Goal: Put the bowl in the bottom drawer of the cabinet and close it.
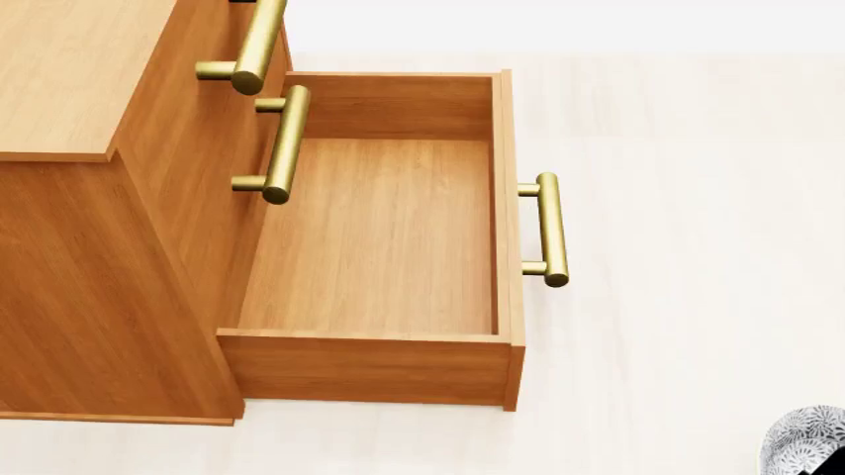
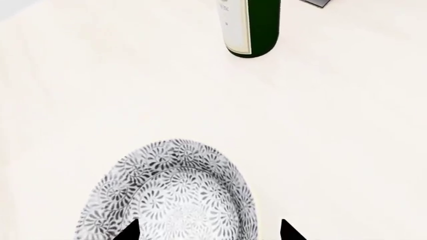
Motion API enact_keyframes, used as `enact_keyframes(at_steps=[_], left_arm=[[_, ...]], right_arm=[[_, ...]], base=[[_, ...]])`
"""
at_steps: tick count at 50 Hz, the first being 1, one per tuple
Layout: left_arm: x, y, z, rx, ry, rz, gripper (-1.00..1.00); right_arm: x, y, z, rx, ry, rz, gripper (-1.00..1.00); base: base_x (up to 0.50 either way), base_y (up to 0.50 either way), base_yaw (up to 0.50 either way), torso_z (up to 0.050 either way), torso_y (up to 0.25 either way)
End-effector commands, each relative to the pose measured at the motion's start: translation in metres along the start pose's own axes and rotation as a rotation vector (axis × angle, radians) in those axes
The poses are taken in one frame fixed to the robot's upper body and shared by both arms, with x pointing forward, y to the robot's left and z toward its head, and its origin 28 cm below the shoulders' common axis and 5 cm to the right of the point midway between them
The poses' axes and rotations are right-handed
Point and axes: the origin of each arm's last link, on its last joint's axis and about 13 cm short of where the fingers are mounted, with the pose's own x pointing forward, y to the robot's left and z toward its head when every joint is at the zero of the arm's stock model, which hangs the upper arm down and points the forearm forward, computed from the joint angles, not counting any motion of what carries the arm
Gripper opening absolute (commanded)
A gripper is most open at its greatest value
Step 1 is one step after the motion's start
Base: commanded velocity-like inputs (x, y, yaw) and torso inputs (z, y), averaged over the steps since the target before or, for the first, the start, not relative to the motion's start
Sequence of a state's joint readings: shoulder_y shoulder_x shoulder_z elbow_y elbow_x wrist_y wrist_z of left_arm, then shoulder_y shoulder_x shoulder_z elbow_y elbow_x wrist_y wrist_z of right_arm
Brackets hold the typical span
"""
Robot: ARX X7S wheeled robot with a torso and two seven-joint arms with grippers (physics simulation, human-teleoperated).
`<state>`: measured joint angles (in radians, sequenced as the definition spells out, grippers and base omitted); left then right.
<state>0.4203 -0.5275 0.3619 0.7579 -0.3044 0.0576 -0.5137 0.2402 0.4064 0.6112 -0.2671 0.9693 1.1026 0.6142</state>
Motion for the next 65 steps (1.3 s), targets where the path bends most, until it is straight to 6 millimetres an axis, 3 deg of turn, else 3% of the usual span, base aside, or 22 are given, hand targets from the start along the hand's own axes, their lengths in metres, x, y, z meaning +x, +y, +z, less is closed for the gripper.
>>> enact_keyframes(at_steps=[1,48,49,65], left_arm=[[0.0,0.001,-0.002,0.001,0.003,0.0,1.0],[0.0,0.0,-0.004,0.001,0.011,-0.001,1.0],[0.0,0.0,-0.004,0.001,0.011,-0.001,1.0],[0.001,0.0,-0.005,0.0,0.013,-0.003,1.0]], right_arm=[[0.003,-0.001,-0.004,0.001,0.008,-0.006,1.0],[0.019,0.0,-0.012,0.036,0.041,-0.004,1.0],[0.019,0.0,-0.012,0.035,0.041,-0.003,-1.0],[0.017,0.0,-0.012,0.042,0.038,0.001,-1.0]], base=[[0.0,0.0,0.0,0.0,0.0],[0.0,0.0,0.0,0.0,0.0],[0.0,0.0,0.0,0.0,0.0],[0.0,0.0,0.0,0.0,0.0]])
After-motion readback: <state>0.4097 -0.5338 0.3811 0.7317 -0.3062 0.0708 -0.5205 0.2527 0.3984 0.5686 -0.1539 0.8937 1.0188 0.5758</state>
